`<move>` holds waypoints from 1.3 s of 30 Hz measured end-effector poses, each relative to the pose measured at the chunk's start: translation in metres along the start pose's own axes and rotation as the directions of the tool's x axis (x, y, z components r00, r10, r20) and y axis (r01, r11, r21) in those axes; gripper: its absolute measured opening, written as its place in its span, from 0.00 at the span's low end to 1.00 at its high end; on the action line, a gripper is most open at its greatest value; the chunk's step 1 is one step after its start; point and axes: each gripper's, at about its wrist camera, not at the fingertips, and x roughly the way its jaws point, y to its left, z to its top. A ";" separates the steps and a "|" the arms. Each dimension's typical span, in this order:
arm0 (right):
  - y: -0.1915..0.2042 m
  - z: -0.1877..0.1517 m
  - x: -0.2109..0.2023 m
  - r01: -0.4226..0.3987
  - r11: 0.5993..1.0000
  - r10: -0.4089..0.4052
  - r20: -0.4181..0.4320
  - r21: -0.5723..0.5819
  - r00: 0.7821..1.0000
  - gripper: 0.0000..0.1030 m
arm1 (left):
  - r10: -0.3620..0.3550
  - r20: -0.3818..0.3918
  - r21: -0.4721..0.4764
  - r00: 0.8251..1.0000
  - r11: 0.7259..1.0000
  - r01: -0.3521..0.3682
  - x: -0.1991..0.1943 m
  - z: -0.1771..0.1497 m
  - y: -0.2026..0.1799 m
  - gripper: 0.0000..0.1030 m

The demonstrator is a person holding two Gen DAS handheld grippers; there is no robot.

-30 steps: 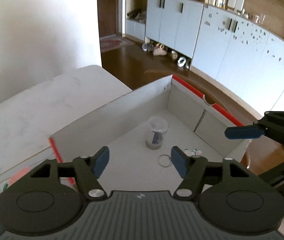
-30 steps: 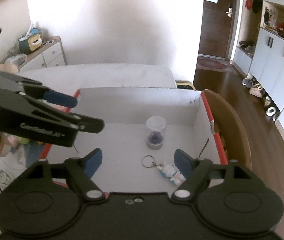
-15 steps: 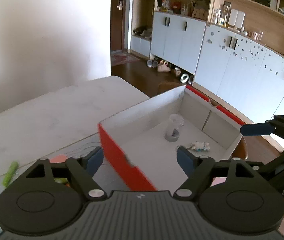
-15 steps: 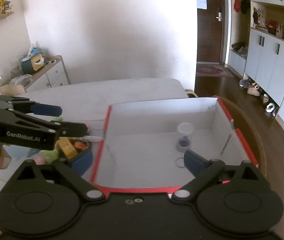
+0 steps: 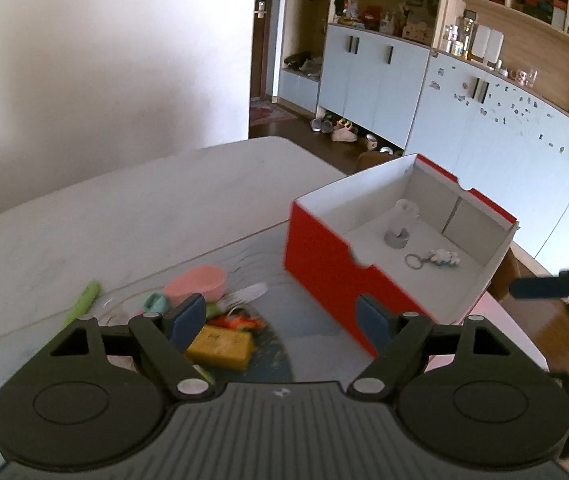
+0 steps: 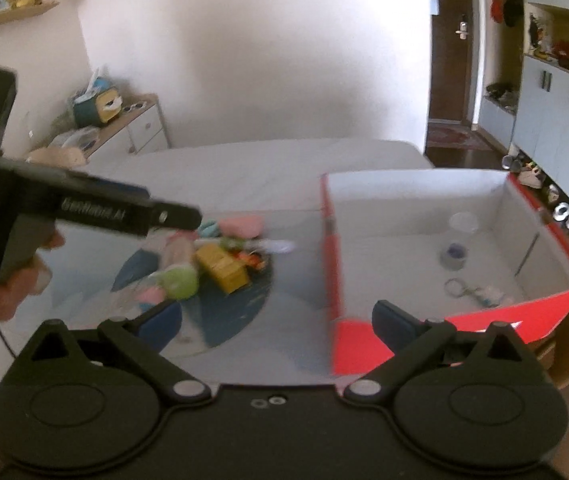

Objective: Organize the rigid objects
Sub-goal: 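Grasp the grey tape dispenser with the right tool while the left tool grasps the pink pig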

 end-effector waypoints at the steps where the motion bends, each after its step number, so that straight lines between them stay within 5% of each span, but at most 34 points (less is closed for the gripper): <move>1: 0.006 -0.003 0.002 -0.007 1.000 0.007 -0.003 -0.008 1.000 0.99 | 0.003 -0.001 -0.006 1.000 1.000 -0.003 -0.001 -0.003 0.006 0.79; 17: 0.080 -0.043 0.053 -0.127 0.986 0.112 -0.134 -0.106 0.985 0.99 | 0.098 -0.087 -0.136 0.991 0.985 -0.110 0.017 -0.046 0.100 0.80; 25: 0.109 -0.062 0.082 -0.232 0.942 0.180 -0.218 -0.243 0.959 0.99 | 0.078 -0.203 -0.149 0.976 0.983 -0.110 0.042 -0.080 0.108 0.80; 39: 0.123 -0.074 0.119 -0.340 0.830 0.203 -0.329 -0.442 0.922 0.88 | 0.028 -0.249 -0.186 0.968 0.980 -0.076 0.059 -0.100 0.112 0.80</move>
